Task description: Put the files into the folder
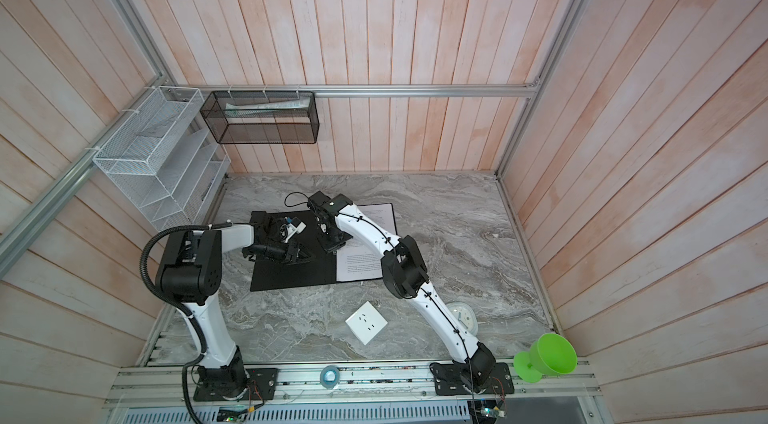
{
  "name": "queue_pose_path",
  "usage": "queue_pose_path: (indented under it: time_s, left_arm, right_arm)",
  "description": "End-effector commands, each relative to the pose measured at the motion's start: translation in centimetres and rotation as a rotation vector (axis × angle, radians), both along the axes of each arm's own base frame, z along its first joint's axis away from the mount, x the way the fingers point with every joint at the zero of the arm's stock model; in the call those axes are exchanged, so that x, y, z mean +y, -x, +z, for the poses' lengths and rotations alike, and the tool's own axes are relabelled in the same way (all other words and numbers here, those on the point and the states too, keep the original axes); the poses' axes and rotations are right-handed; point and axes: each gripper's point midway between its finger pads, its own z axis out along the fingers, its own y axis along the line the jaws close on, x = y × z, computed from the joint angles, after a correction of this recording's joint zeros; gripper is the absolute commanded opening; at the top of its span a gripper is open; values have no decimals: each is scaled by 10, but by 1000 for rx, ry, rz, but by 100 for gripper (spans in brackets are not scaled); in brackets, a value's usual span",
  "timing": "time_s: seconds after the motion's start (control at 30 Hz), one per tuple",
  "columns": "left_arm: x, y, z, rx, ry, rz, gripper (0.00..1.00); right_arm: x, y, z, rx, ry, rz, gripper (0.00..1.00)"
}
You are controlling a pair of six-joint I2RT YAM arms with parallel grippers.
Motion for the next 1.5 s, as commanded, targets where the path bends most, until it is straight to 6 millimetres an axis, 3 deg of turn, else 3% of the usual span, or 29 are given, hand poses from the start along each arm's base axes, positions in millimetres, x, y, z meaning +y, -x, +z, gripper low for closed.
queue_pose_path:
  time_s: [0.0,0.17,0.33,0.53,0.7,0.83,0.9,1.0,1.1,1.33,1.47]
  left_arm:
    - [8,-2,-16,16,-60,11,51]
    - [6,-2,-9,-3,-45,5,52]
    - [2,-7,27,-56,-10,-6,52]
    - [9,-16,58,-120,-73,-14,56]
    - [25,-7,69,-115,-147,28,66]
    - [49,0,67,-95,-215,64,72]
    - [62,3,64,-71,-236,88,74]
    - [83,6,63,-48,-243,137,79]
    - [102,7,58,-31,-279,184,80]
    - [116,15,53,-55,-381,210,80]
    - [131,23,36,-5,-482,203,80]
  right_arm:
    - [-4,2,15,15,-11,-23,5]
    - [6,-9,39,-29,-92,-41,10]
    - [7,-36,86,-100,-221,-116,12]
    - [-5,-61,127,-151,-335,-182,12]
    - [-28,-72,147,-202,-313,-221,12]
    - [-56,-71,153,-198,-278,-246,14]
    - [-75,-69,153,-178,-248,-278,22]
    - [-107,-60,146,-155,-184,-322,32]
    - [-136,-49,135,-117,-186,-358,34]
    - [-194,-27,132,-84,-308,-479,36]
    - [-218,-9,122,-50,-381,-545,38]
